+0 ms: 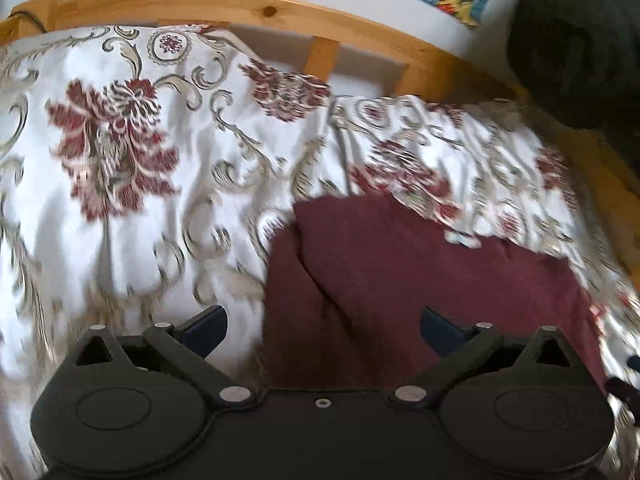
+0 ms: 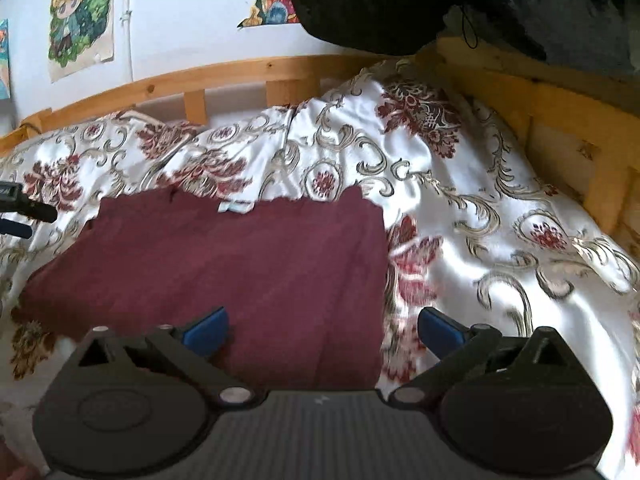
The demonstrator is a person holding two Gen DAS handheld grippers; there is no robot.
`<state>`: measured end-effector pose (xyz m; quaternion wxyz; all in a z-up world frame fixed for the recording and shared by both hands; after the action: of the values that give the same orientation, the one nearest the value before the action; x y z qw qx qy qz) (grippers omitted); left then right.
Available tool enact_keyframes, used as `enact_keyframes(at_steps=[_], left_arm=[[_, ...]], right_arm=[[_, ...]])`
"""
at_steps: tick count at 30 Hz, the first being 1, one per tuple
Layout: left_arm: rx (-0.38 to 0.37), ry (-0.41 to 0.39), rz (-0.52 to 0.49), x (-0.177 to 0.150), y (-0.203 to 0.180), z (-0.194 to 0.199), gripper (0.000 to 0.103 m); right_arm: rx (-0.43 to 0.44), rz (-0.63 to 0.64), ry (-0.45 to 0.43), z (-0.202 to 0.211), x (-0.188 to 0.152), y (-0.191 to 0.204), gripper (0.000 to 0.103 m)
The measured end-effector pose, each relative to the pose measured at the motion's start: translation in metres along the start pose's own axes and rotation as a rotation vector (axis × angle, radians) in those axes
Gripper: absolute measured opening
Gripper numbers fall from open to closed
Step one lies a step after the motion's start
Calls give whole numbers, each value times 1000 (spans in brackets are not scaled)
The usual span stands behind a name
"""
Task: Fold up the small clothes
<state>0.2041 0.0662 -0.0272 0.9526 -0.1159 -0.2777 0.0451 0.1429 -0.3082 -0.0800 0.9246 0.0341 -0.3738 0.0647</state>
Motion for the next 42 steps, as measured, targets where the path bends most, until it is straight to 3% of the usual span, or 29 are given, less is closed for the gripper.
enact_keyframes(at_steps=[3, 6, 10, 13, 15, 17, 20, 23, 27, 33, 36, 38, 41, 42], left_arm=[[-21, 11, -15, -24, -7, 1, 102], [-8, 59, -40, -35, -14, -2, 101], [14, 63, -64, -36, -19, -2, 89], [-16, 58, -33, -33, -15, -2, 70], [-36, 69, -26, -30, -14, -5, 44], [-54, 86, -19, -30, -13, -10, 33], [-73, 87, 32, -31, -8, -17, 28], [-73, 90, 80, -34, -4, -21, 13], [-5, 88, 82, -35, -5, -19, 5], [75, 9, 63, -39, -17, -4, 4], [97, -21, 86, -45, -17, 0, 4], [92, 1, 116, -49, -12, -3, 4], [81, 19, 163, -53, -4, -7, 4], [78, 18, 172, -53, -2, -7, 4]], right_arm=[[27, 20, -35, 2, -4, 6, 103], [63, -24, -16, -6, -3, 4, 103], [101, -84, -4, -10, -4, -2, 103], [127, -105, -11, -13, -7, -4, 103], [141, -127, -29, -15, -10, -6, 103], [153, -143, -38, -17, -11, -8, 100], [146, -132, -58, -18, -13, -7, 92], [144, -124, -78, -20, -15, -6, 81], [153, -143, -76, -22, -16, -6, 78], [154, -144, -90, -19, -16, -5, 70], [144, -138, -78, -20, -16, -3, 56], [156, -142, -55, -23, -17, -3, 31], [154, -139, -39, -25, -18, -2, 11], [146, -135, -40, -25, -19, -2, 10]])
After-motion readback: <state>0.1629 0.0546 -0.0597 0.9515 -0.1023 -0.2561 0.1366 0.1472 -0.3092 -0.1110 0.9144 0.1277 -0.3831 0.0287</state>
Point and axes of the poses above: each gripper's, at about its wrist camera, not at the fingertips, and z roughly against the way its jaws point, y to its left, x to its top, the point moved 2 cm from there along -z, roughly the way its jaws point, and after that the axes turned 14 degrees about y, right-handed, at the moved point
